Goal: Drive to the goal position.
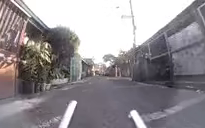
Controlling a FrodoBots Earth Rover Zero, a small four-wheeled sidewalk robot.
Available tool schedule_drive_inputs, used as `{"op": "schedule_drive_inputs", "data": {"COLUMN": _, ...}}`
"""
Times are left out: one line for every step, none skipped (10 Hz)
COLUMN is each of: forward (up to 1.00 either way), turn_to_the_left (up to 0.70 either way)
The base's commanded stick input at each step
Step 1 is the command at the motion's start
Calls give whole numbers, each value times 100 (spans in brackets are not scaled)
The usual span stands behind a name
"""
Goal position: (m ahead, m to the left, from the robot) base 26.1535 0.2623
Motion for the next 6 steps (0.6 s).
{"op": "schedule_drive_inputs", "data": {"forward": 85, "turn_to_the_left": 0}}
{"op": "schedule_drive_inputs", "data": {"forward": 85, "turn_to_the_left": 0}}
{"op": "schedule_drive_inputs", "data": {"forward": 85, "turn_to_the_left": 0}}
{"op": "schedule_drive_inputs", "data": {"forward": 85, "turn_to_the_left": 0}}
{"op": "schedule_drive_inputs", "data": {"forward": 85, "turn_to_the_left": 0}}
{"op": "schedule_drive_inputs", "data": {"forward": 85, "turn_to_the_left": 0}}
